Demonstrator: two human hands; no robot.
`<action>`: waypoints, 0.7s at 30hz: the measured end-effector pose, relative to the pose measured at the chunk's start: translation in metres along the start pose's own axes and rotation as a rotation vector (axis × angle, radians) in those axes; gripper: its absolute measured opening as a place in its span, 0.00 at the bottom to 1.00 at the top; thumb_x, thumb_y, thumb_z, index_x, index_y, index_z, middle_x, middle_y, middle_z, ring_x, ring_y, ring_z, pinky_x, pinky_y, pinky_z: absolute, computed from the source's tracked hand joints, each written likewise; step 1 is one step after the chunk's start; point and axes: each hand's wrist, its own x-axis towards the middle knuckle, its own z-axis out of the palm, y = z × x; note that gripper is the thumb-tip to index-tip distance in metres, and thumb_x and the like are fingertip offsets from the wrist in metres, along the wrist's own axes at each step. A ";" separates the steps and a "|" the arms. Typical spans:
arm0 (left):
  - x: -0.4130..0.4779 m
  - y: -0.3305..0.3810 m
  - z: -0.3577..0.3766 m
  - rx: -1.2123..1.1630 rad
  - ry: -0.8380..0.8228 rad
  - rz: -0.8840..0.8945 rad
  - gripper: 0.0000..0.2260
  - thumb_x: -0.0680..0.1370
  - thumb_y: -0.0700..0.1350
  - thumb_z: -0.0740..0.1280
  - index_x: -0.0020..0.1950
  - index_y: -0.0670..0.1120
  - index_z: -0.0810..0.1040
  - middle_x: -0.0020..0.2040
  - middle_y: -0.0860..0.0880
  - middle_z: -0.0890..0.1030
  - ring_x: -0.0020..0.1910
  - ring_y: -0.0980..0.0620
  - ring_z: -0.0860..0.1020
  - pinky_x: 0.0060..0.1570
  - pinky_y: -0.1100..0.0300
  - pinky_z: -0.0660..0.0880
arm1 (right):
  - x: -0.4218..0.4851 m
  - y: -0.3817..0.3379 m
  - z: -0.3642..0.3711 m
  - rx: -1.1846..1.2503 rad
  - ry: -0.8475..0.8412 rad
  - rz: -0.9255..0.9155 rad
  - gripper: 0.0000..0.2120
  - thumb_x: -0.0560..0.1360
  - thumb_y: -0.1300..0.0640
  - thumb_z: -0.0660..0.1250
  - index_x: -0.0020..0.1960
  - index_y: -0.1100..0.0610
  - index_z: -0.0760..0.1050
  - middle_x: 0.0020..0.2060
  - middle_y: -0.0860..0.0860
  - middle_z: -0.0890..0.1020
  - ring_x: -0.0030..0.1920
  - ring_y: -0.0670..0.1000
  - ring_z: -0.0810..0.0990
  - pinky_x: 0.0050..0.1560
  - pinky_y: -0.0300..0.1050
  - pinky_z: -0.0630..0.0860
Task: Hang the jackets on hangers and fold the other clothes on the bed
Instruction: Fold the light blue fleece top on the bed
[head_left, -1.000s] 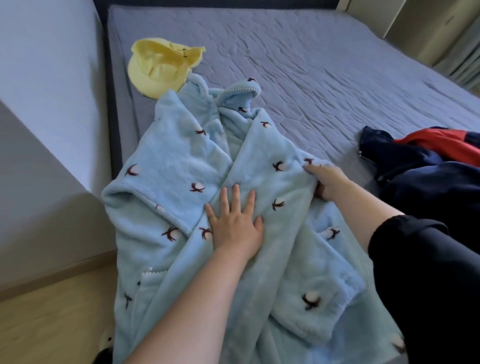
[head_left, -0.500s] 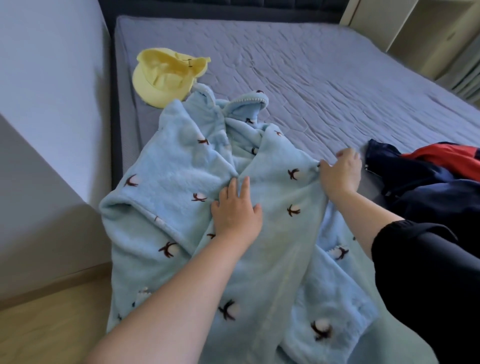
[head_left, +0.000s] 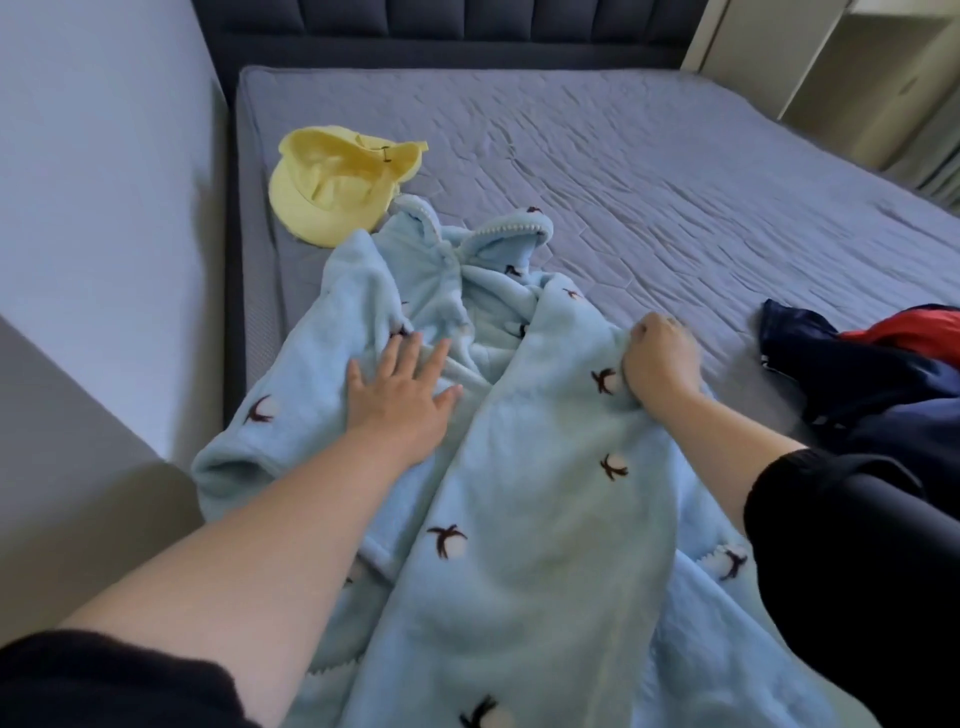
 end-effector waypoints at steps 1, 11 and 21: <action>0.000 -0.007 0.004 0.000 0.004 -0.004 0.27 0.80 0.62 0.42 0.77 0.58 0.39 0.79 0.54 0.41 0.77 0.52 0.40 0.71 0.38 0.44 | -0.002 -0.011 0.006 0.057 -0.018 -0.023 0.11 0.80 0.55 0.55 0.54 0.60 0.72 0.53 0.57 0.77 0.54 0.59 0.73 0.47 0.48 0.65; -0.007 -0.017 0.042 -0.110 0.183 -0.078 0.31 0.78 0.62 0.43 0.78 0.52 0.41 0.79 0.54 0.42 0.77 0.56 0.41 0.73 0.46 0.41 | 0.031 -0.004 0.008 -0.086 -0.256 0.260 0.08 0.74 0.58 0.62 0.38 0.61 0.70 0.40 0.60 0.78 0.34 0.57 0.73 0.33 0.45 0.67; -0.003 -0.022 0.042 -0.174 0.113 -0.021 0.29 0.80 0.60 0.45 0.78 0.53 0.41 0.79 0.54 0.42 0.77 0.56 0.41 0.72 0.48 0.36 | 0.047 -0.114 0.011 0.336 -0.178 -0.061 0.18 0.75 0.45 0.64 0.34 0.56 0.67 0.28 0.51 0.67 0.28 0.50 0.65 0.32 0.43 0.61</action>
